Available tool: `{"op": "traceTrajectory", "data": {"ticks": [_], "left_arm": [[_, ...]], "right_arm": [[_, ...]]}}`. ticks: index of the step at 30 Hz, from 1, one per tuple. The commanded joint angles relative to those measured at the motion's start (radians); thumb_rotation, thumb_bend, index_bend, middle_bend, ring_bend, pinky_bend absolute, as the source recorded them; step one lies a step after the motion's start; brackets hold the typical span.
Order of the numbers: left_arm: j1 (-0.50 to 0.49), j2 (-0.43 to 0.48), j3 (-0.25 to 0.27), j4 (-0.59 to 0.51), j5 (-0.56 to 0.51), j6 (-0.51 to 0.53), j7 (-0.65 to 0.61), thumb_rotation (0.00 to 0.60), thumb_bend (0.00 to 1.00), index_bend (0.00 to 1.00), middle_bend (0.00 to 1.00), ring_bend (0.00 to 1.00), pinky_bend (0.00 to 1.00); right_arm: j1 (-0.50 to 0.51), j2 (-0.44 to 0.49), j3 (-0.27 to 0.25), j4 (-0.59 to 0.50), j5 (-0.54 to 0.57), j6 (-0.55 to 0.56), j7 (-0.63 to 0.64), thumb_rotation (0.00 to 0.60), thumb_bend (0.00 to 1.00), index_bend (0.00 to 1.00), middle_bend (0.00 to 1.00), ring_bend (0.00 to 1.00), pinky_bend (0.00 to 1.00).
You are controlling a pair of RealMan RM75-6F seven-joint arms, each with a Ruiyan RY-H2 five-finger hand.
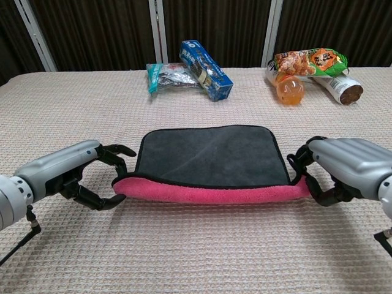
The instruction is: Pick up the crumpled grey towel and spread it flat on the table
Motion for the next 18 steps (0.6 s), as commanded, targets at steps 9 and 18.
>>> {"op": "traceTrajectory", "data": {"ticks": [9, 18], "left_arm": [[0.007, 0.040, 0.003, -0.027, 0.023, -0.035, -0.027, 0.600, 0.17, 0.47, 0.05, 0.00, 0.02], [0.008, 0.106, 0.015, -0.066, 0.054, -0.077, -0.060, 0.600, 0.00, 0.20, 0.00, 0.00, 0.00]], "right_arm": [[-0.010, 0.024, -0.001, -0.077, 0.037, 0.002, -0.072, 0.600, 0.64, 0.22, 0.10, 0.00, 0.11], [-0.018, 0.049, -0.017, -0.137, 0.064, 0.004, -0.124, 0.600, 0.38, 0.00, 0.00, 0.00, 0.06]]}}
